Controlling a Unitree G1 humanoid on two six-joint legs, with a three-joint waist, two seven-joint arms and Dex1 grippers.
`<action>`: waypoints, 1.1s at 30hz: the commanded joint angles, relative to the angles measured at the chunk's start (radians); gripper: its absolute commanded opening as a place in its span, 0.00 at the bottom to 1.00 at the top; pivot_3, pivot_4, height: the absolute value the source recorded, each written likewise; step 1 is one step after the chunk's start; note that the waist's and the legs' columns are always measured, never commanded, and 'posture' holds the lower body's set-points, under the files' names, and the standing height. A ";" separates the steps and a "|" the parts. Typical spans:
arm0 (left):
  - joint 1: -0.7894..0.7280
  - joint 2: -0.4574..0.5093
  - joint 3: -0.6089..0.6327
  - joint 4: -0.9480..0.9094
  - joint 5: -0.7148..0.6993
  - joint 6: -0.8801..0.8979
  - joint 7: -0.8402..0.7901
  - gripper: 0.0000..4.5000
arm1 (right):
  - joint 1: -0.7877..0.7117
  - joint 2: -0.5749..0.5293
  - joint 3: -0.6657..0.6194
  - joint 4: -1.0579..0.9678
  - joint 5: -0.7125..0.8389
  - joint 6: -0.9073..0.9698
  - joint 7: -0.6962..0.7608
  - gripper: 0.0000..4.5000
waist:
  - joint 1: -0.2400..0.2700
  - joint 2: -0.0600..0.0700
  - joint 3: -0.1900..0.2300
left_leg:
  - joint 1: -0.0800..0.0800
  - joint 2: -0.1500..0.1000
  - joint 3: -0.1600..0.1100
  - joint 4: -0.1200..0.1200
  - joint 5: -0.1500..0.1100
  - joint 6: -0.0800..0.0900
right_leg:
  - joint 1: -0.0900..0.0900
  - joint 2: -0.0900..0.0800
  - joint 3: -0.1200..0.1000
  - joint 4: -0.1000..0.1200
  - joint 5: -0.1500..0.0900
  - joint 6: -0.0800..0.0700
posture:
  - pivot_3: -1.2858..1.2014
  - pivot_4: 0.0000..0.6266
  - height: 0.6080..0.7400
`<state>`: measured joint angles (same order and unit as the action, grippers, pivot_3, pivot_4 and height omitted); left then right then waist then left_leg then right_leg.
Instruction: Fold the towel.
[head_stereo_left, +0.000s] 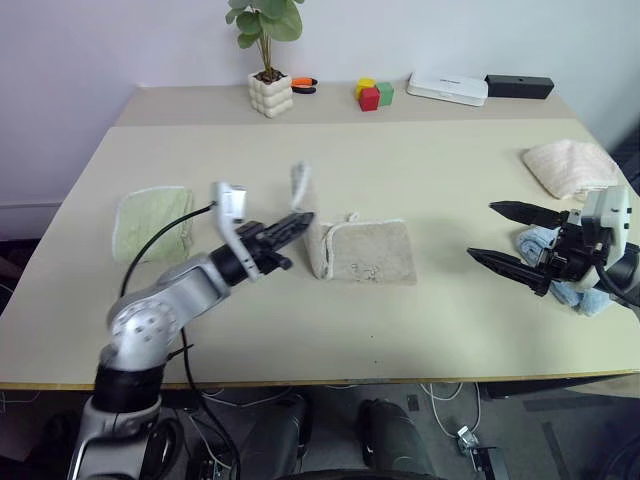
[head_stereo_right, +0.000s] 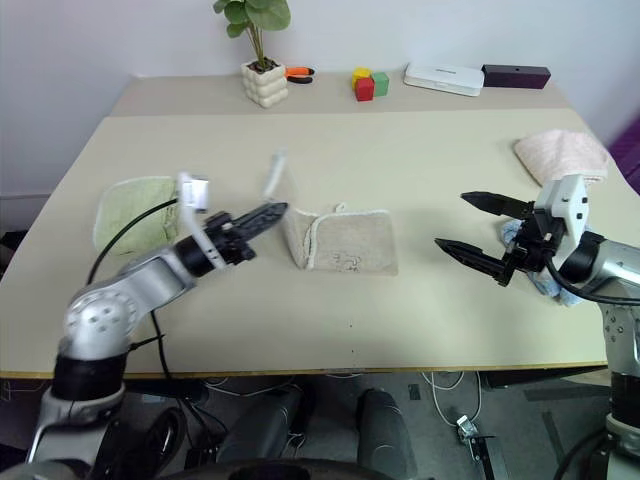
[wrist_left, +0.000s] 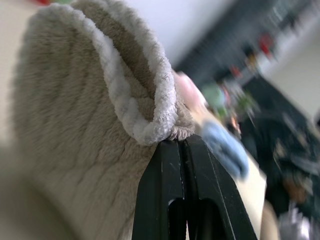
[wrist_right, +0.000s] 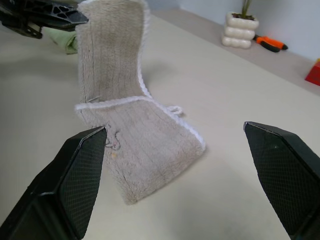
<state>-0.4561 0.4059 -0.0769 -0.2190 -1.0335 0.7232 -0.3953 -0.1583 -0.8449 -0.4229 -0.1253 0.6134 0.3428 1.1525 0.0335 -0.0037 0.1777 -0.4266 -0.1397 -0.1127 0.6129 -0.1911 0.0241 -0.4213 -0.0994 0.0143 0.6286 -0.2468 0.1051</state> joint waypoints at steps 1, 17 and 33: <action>-0.140 -0.114 -0.127 0.224 0.182 -0.117 -0.193 0.00 | 0.009 0.010 -0.049 -0.029 0.042 -0.006 -0.019 1.00 | 0.006 0.000 0.000 | 0.000 0.000 0.000 0.000 0.000 0.000 | 0.000 0.000 0.000 -0.001 0.000 0.000 | 0.52 0.24 1.00; -0.257 -0.332 -0.274 0.590 0.540 -0.222 -0.483 0.53 | 0.102 0.032 -0.096 -0.195 0.057 -0.012 -0.141 1.00 | 0.007 -0.001 0.001 | -0.005 0.001 0.000 0.002 -0.005 0.003 | -0.001 0.001 0.000 -0.009 0.005 0.011 | 0.52 0.24 1.00; -0.243 -0.353 0.177 0.381 0.334 -0.188 -0.324 0.69 | -0.243 0.353 0.096 -0.082 0.031 0.031 -0.530 0.69 | 0.007 -0.001 0.001 | -0.003 0.001 -0.001 0.004 -0.001 0.001 | -0.004 0.002 0.001 0.001 0.008 0.012 | 0.52 0.24 1.00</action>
<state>-0.6840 0.0636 0.0499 0.1901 -0.6711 0.5582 -0.7637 -0.3846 -0.5181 -0.3447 -0.1548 0.6337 0.3739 0.6709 0.0406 -0.0045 0.1785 -0.4297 -0.1383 -0.1146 0.6167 -0.1922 0.0249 -0.4249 -0.0969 0.0145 0.6296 -0.2392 0.1171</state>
